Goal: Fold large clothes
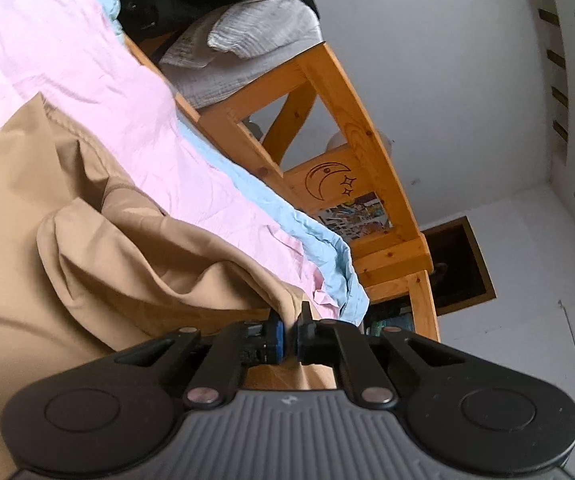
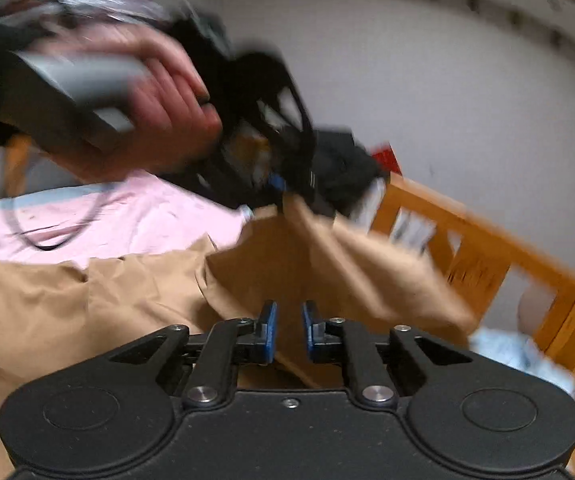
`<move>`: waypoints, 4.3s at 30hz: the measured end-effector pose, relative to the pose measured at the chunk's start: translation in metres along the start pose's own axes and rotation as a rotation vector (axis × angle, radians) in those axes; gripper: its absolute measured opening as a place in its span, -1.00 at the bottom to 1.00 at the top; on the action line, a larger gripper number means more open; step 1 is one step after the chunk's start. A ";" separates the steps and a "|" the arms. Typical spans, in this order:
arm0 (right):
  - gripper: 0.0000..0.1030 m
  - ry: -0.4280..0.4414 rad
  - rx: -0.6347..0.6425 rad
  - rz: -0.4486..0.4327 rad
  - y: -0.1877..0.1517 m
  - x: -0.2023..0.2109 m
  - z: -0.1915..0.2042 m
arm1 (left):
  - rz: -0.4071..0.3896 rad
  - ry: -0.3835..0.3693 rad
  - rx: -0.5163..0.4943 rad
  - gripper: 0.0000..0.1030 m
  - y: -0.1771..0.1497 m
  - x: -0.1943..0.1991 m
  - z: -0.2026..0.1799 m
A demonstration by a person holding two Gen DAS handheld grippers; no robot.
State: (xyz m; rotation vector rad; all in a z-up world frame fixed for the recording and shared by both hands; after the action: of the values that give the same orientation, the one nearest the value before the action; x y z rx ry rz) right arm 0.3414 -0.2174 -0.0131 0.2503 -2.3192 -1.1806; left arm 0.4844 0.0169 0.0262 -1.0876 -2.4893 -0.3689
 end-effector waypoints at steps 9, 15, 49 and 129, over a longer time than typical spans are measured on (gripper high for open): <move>-0.92 -0.150 -0.028 0.157 -0.017 -0.138 0.014 | 0.039 -0.110 -0.113 -0.92 0.002 0.026 0.014; -0.84 -0.003 0.304 0.165 -0.048 -0.113 0.033 | 0.112 -0.087 -0.204 -0.92 -0.004 0.041 0.041; 0.04 0.130 -0.922 0.395 -0.134 -0.025 -0.151 | -0.031 0.285 -0.080 -0.02 0.032 0.031 0.129; -0.51 -0.041 -0.913 0.343 -0.154 -0.082 -0.158 | -0.207 0.411 -0.226 -0.85 0.048 -0.018 0.135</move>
State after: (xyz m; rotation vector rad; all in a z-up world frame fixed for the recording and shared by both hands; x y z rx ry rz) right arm 0.4833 -0.3888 -0.0889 -0.4780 -1.5346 -1.8864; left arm 0.4971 0.0902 -0.0980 -0.7380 -2.2267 -0.8591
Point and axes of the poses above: each gripper's, at about its wrist camera, not at the fingertips, and x roughly against the way its jaws point, z to its left, y to its top, the point moved 2 cm from there along -x, roughly the way its jaws point, and after that the axes turned 14 degrees about x, right-handed, at the moved point
